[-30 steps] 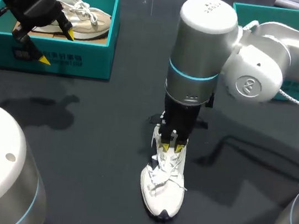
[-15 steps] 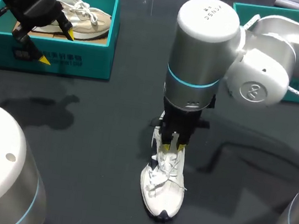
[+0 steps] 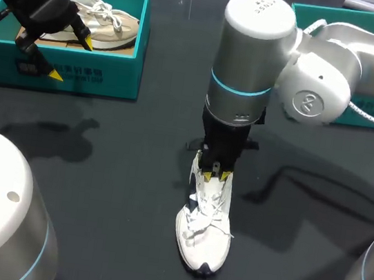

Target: Take the shoe out of the shoebox, open the shoe tongue, remove and reinsert the insole, then place the shoe into the shoebox

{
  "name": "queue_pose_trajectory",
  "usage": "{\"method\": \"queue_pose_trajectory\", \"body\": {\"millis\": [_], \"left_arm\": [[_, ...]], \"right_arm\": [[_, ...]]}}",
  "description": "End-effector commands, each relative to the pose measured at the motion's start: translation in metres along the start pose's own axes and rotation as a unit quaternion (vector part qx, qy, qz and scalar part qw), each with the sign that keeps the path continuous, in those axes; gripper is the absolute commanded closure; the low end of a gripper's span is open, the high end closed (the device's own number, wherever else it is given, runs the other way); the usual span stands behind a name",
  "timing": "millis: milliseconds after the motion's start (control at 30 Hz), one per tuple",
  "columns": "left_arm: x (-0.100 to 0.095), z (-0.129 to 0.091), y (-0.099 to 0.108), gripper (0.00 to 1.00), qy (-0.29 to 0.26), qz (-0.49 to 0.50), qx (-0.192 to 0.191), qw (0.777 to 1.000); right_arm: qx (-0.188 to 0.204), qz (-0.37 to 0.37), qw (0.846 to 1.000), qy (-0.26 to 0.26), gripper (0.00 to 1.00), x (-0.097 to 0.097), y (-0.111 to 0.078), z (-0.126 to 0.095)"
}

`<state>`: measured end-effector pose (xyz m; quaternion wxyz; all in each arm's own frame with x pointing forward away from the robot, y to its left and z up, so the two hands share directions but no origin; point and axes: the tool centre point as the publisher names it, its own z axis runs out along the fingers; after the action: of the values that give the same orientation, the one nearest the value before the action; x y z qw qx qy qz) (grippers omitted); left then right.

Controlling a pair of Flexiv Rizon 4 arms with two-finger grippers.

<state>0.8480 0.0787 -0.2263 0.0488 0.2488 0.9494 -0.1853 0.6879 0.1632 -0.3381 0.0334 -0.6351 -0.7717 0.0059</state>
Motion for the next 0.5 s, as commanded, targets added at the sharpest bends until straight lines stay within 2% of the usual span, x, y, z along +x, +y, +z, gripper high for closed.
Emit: {"method": "queue_pose_trajectory", "body": {"millis": [33,100,167,300,400,500], "left_arm": [[0.001,0.0,0.0,0.0,-0.001,0.0,-0.002,1.0],[0.001,0.0,0.0,0.0,-0.001,0.0,-0.002,1.0],[0.001,0.0,0.0,0.0,-0.001,0.0,-0.002,1.0],[0.001,0.0,0.0,0.0,-0.001,0.0,-0.002,1.0],[0.001,0.0,0.0,0.0,-0.001,0.0,-0.002,1.0],[0.001,0.0,0.0,0.0,-0.001,0.0,-0.002,1.0]], "right_arm": [[-0.021,-0.006,0.999,-0.025,0.71,0.002,-0.013,-0.033],[-0.032,-0.021,0.999,-0.031,0.69,-0.001,-0.014,-0.042],[-0.045,-0.072,0.996,-0.028,0.66,-0.005,-0.013,-0.05],[-0.064,-0.178,0.981,-0.035,0.51,-0.01,-0.008,-0.059],[-0.079,-0.25,0.964,-0.035,0.2,-0.014,-0.003,-0.064],[-0.089,-0.305,0.948,-0.031,0.02,-0.018,0.0,-0.07]]}}
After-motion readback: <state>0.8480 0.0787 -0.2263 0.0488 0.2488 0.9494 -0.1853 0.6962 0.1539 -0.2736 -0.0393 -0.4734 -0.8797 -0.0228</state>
